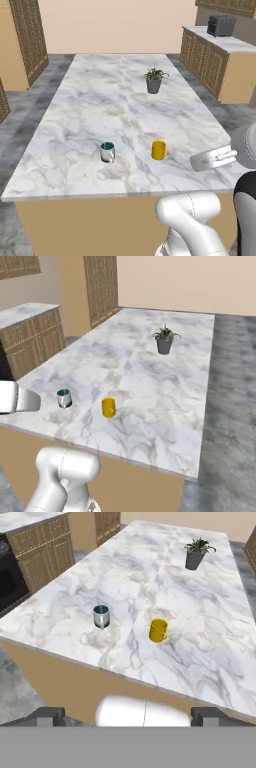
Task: Clear the mugs and bowl far away from the sink.
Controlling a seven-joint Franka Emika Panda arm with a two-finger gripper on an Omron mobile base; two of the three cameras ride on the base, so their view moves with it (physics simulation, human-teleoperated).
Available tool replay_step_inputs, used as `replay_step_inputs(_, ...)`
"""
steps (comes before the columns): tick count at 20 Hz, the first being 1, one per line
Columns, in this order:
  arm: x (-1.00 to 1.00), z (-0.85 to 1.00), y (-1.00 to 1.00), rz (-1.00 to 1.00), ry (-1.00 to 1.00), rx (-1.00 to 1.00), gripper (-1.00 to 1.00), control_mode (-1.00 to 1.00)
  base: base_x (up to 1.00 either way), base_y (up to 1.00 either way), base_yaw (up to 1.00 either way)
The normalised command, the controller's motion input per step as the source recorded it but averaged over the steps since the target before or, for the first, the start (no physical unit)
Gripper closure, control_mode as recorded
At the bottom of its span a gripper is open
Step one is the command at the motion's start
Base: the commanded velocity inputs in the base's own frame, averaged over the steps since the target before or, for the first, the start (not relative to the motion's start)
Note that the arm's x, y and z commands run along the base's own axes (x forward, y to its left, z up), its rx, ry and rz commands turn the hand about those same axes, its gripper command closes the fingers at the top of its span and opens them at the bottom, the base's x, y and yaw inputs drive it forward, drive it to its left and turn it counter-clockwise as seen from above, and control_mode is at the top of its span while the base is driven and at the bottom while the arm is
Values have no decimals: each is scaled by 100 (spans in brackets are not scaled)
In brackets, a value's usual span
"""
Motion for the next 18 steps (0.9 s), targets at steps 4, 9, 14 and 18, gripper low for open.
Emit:
replay_step_inputs(4, 0, 0, 0, 0, 0, 0, -100, 100, 47, 11, 83)
replay_step_inputs(9, 0, 0, 0, 0, 0, 0, -100, 100, -42, 48, -7)
replay_step_inputs(14, 0, 0, 0, 0, 0, 0, -100, 100, -100, 36, -21)
replay_step_inputs(18, 0, 0, 0, 0, 0, 0, -100, 100, -40, 89, 37)
